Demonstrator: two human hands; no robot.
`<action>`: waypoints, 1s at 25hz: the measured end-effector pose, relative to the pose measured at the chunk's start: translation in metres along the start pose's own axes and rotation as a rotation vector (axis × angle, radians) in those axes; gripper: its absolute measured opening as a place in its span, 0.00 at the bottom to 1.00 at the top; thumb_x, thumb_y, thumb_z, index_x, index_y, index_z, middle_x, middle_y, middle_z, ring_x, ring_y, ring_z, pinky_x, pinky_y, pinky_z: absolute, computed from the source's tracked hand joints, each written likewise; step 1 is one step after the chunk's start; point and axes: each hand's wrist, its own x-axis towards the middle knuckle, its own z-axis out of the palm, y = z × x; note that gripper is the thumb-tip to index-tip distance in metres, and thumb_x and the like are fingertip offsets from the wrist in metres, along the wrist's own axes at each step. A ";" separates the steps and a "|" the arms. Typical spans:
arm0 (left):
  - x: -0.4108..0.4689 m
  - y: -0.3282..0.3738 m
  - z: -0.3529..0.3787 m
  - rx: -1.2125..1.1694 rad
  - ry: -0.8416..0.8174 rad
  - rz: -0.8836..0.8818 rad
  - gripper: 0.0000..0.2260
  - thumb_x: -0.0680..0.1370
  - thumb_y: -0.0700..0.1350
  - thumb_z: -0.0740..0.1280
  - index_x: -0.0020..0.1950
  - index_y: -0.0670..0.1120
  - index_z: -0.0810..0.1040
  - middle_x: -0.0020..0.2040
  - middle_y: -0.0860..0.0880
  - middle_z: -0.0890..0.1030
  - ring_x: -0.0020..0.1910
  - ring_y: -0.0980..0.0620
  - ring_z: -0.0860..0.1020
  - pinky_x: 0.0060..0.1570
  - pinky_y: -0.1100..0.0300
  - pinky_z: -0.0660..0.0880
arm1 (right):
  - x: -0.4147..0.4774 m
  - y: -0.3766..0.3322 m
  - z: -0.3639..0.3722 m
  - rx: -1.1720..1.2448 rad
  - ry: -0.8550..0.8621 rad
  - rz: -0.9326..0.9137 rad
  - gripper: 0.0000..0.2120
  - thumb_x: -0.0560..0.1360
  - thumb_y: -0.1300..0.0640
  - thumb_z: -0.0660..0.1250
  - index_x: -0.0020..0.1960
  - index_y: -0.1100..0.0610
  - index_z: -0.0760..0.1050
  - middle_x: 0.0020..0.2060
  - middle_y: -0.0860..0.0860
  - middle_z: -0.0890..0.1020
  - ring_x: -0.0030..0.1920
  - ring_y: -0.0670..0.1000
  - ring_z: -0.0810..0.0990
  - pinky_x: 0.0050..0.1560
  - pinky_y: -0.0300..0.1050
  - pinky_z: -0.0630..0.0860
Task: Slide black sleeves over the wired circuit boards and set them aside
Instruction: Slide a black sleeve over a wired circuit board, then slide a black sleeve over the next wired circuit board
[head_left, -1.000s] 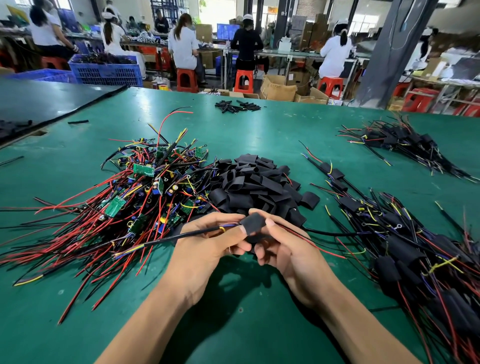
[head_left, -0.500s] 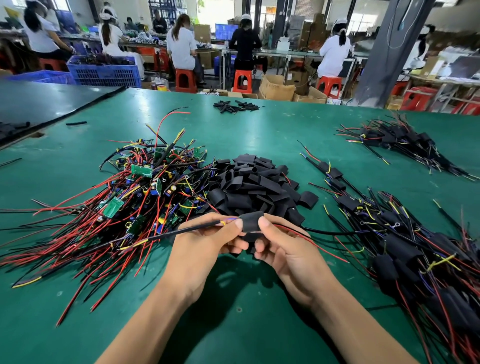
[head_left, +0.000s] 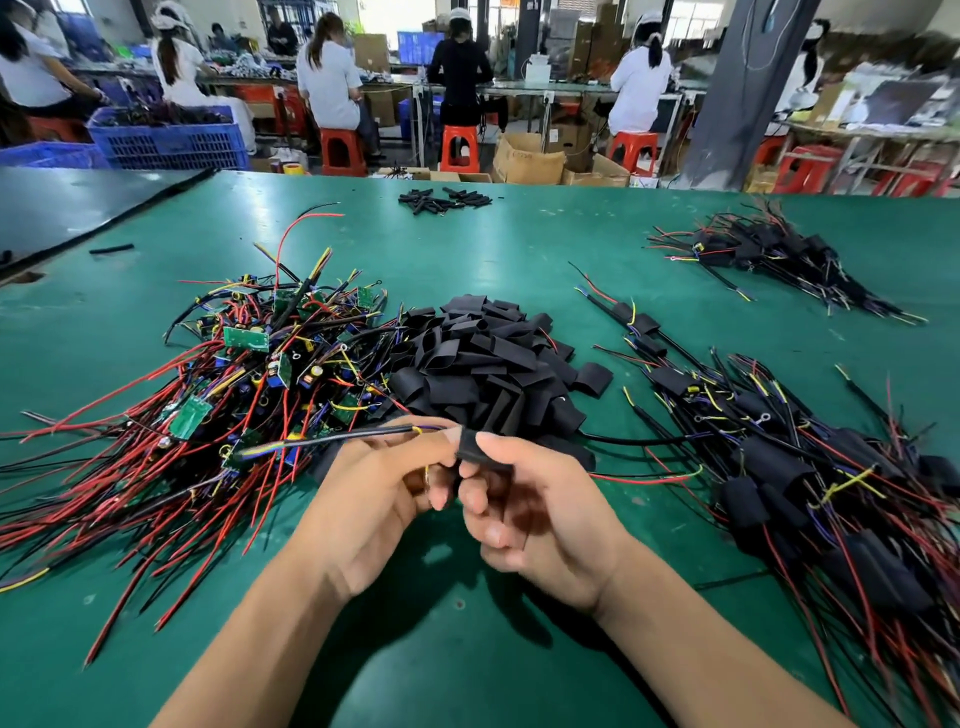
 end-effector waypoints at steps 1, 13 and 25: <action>0.001 0.001 0.000 -0.044 -0.008 -0.010 0.10 0.71 0.46 0.74 0.45 0.40 0.81 0.35 0.44 0.78 0.30 0.51 0.71 0.33 0.63 0.73 | -0.001 0.000 0.002 0.069 -0.016 0.025 0.11 0.73 0.48 0.67 0.40 0.56 0.76 0.30 0.50 0.74 0.23 0.47 0.68 0.21 0.36 0.62; 0.008 -0.011 -0.009 0.037 0.335 -0.024 0.04 0.78 0.40 0.69 0.47 0.38 0.79 0.37 0.43 0.77 0.27 0.49 0.74 0.30 0.61 0.73 | -0.006 -0.032 -0.032 0.861 0.541 -0.467 0.18 0.78 0.45 0.62 0.35 0.55 0.68 0.27 0.49 0.69 0.20 0.46 0.65 0.19 0.35 0.61; 0.007 -0.020 -0.009 0.552 0.527 0.208 0.05 0.76 0.41 0.71 0.42 0.49 0.82 0.29 0.47 0.81 0.23 0.51 0.76 0.30 0.64 0.73 | 0.010 -0.026 -0.049 0.146 0.809 -0.523 0.14 0.81 0.52 0.65 0.38 0.55 0.73 0.25 0.47 0.73 0.21 0.45 0.66 0.21 0.36 0.60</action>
